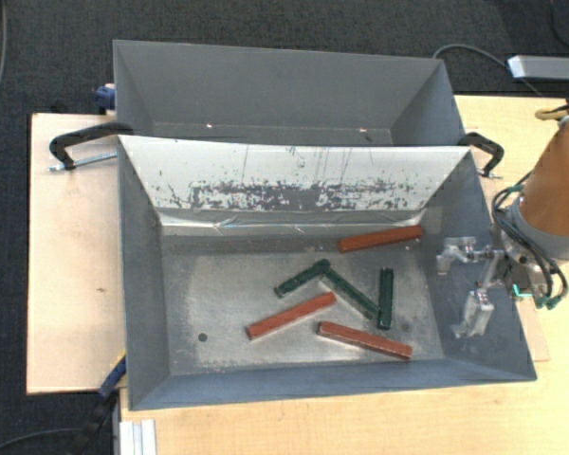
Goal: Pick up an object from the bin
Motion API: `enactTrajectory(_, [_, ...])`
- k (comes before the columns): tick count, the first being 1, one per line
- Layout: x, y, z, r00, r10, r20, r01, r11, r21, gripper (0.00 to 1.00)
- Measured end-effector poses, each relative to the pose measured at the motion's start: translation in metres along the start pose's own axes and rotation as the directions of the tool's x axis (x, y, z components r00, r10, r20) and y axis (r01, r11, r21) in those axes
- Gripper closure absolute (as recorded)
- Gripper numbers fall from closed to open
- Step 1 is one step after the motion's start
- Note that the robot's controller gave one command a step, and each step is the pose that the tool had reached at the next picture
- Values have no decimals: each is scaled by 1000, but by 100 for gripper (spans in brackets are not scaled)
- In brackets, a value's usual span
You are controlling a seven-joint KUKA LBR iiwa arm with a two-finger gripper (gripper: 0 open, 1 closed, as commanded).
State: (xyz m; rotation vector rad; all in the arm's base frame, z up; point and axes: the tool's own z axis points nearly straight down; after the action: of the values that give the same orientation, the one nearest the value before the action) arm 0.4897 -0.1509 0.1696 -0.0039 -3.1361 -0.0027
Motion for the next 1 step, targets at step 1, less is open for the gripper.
enactTrajectory(1, [-1, 1, -4, 1000, -3, 7, 3, 1000, 1, 0])
